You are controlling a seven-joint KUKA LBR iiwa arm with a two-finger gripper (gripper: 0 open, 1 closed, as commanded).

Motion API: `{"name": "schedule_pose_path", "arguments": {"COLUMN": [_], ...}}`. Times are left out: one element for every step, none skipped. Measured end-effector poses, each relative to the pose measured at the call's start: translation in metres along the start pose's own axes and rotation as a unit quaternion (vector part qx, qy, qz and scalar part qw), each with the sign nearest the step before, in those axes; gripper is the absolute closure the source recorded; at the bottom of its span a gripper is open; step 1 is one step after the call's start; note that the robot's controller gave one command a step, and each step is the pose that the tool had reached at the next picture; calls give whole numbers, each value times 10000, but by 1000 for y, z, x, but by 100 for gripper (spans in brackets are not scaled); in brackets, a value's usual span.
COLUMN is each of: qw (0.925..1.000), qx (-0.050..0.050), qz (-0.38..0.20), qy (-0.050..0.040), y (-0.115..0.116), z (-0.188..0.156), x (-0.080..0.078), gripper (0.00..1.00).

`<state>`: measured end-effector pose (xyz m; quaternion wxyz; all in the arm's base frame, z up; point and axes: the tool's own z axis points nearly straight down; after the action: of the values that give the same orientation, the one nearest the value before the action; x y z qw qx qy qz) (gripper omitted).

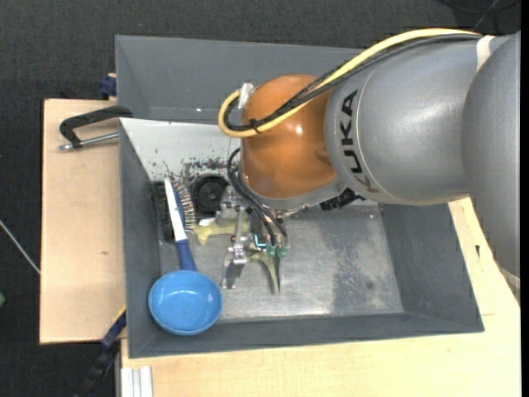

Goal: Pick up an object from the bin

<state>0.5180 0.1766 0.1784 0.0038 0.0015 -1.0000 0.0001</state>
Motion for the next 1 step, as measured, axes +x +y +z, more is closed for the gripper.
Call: {"name": "schedule_pose_path", "arguments": {"qw": [9978], "qx": [-8], "qz": [-666], "qy": [-44], "y": [-81], "z": [103], "x": [-33], "gripper": [0]}}
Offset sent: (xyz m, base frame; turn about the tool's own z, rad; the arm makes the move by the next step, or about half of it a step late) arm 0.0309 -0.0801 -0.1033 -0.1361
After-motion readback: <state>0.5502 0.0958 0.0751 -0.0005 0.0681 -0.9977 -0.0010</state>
